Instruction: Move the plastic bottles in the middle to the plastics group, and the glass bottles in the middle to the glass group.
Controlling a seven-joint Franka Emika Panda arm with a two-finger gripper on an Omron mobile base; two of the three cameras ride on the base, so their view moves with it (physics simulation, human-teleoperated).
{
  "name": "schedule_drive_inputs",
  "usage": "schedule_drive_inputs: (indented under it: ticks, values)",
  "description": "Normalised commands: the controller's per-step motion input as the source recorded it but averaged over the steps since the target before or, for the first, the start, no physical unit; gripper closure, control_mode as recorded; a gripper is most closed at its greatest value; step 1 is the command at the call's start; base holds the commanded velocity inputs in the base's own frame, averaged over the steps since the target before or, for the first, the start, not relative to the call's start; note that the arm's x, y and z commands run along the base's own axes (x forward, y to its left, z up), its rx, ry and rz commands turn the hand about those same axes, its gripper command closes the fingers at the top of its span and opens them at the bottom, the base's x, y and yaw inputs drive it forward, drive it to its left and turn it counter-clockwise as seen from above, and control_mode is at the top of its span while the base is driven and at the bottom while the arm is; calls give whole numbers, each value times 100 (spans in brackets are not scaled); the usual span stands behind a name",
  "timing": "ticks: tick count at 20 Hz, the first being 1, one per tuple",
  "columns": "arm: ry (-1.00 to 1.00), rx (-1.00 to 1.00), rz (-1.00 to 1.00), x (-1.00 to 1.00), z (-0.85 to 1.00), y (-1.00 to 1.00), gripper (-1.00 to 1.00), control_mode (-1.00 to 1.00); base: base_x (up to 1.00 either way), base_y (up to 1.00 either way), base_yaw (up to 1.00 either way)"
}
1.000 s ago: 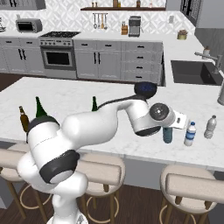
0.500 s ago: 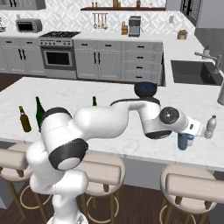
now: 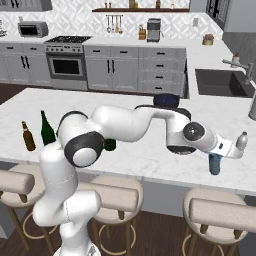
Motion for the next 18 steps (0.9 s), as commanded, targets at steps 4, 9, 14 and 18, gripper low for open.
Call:
schedule_drive_inputs:
  ticks: [4, 9, 14, 18]
  values:
    - [0, 10, 0, 0, -31, -26, 100, -100, 0, 0, 0]
    - [0, 10, 0, -5, -23, -44, 100, -100, 0, 0, 0]
    - [0, 10, 0, -29, -13, -58, 100, -100, 0, 0, 0]
    - [0, 11, 0, -25, -23, -41, 100, -100, 0, 0, 0]
